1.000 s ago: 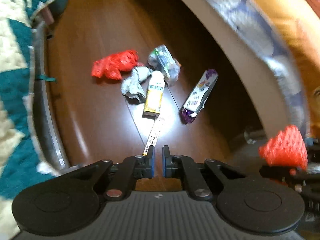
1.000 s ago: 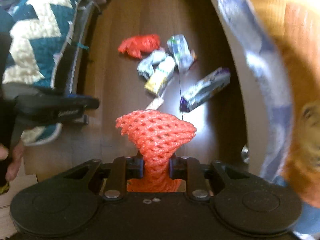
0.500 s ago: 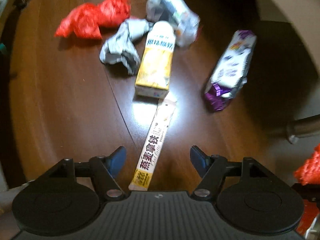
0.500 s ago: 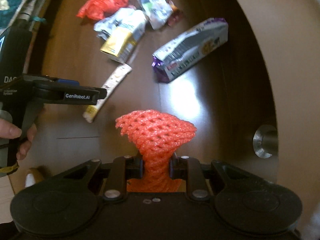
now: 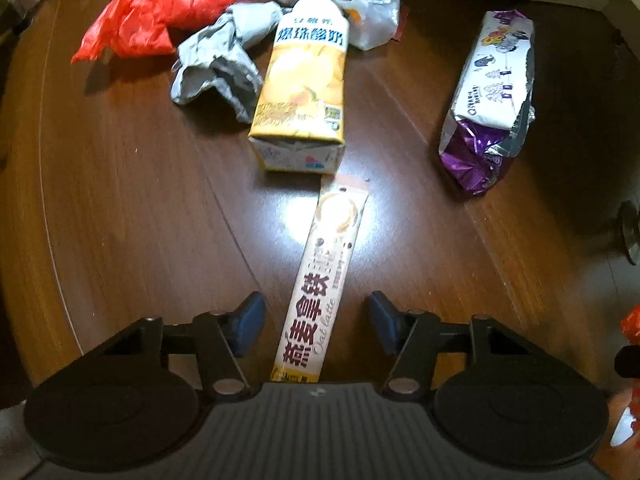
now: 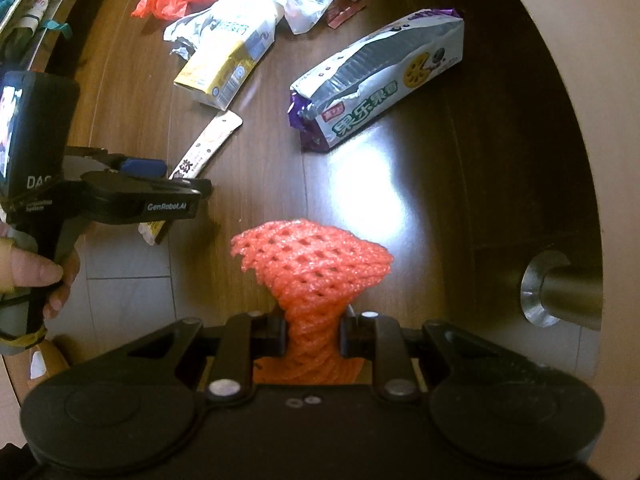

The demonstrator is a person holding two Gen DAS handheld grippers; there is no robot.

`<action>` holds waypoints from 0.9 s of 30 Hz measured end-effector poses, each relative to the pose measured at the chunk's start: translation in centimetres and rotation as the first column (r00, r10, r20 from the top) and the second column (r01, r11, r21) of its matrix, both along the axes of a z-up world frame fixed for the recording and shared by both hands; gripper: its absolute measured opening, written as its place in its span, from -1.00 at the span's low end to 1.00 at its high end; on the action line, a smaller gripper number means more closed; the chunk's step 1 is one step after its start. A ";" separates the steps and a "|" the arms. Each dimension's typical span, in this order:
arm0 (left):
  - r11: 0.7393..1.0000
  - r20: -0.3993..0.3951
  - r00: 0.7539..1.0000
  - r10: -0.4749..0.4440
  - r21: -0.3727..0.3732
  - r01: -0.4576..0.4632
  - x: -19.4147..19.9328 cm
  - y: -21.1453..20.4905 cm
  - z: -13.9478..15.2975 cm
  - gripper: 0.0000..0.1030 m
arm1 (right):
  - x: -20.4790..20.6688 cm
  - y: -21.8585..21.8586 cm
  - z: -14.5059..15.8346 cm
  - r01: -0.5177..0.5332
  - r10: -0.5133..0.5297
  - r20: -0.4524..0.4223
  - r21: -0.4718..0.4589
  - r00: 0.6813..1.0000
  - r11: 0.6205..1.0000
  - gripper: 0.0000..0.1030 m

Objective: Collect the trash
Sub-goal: 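Carry the snack stick and foam net up over the teal wastebasket with both tools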

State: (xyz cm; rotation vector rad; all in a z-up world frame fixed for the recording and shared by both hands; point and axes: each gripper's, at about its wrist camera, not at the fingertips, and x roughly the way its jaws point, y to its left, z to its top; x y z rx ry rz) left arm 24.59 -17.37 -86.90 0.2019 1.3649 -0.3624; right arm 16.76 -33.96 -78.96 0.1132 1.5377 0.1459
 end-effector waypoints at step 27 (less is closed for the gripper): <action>0.970 -0.001 0.978 0.207 -0.128 -0.205 -1.5 6.3 29.5 -0.64 | 1.6 3.6 24.9 -0.058 0.060 0.104 -0.015 0.993 0.998 -0.67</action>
